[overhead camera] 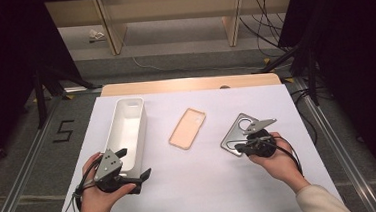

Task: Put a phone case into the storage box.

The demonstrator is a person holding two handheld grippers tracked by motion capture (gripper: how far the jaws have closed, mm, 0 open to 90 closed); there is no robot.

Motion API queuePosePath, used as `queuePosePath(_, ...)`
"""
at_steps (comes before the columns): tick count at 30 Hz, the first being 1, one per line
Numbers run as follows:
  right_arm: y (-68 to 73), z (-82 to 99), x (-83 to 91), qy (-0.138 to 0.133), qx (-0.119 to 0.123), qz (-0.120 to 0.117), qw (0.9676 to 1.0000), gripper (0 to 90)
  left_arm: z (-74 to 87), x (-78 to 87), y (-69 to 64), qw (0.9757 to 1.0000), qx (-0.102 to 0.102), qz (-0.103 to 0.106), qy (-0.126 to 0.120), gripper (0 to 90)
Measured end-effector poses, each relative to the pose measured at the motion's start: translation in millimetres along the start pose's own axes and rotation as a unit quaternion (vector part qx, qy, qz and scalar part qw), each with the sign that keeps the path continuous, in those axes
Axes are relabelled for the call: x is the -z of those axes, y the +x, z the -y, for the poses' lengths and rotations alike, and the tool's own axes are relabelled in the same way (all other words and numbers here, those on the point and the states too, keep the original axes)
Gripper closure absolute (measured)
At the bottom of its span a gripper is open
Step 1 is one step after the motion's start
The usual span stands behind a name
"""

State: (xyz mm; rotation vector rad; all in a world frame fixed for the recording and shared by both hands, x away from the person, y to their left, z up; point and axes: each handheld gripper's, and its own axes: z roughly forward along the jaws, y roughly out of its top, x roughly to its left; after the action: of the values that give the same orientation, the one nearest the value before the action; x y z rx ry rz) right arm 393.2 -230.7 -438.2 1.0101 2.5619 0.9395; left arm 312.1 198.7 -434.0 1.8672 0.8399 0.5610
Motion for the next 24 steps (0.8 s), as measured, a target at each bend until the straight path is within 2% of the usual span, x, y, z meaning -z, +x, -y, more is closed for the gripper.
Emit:
queuePosePath(2,-7.1,-2.8,-11.7,0.03,-0.007,0.006,0.9995,90.0,-0.1,0.1,-0.1,1.0,0.0,0.001,-0.001,0.0)
queuePosePath(4,-8.7,-3.3,-13.9,0.036,-0.009,0.007,0.9993,90.0,0.0,0.1,-0.1,1.0,0.0,0.001,-0.001,0.0)
queuePosePath(5,-12.7,-4.5,-19.7,0.051,-0.013,0.009,0.9986,90.0,0.2,0.1,0.0,1.0,0.0,0.002,0.0,0.0)
queuePosePath(7,-14.0,-4.6,-21.6,0.054,-0.012,0.011,0.9984,90.0,0.2,0.1,0.0,1.0,0.0,0.002,0.0,0.0)
queuePosePath(9,-17.4,-4.5,-27.6,0.072,-0.02,0.013,0.9971,90.0,0.0,0.3,-0.2,1.0,0.0,0.002,-0.001,0.0)
queuePosePath(14,-18.9,-1.5,-32.4,0.095,-0.022,0.012,0.9951,90.0,0.3,-0.3,-0.1,1.0,0.0,0.003,0.001,0.0)
queuePosePath(24,-19.7,-1.0,-30.3,0.12,-0.019,0.016,0.9925,90.0,0.3,0.1,-0.5,1.0,0.0,0.004,-0.001,0.0)
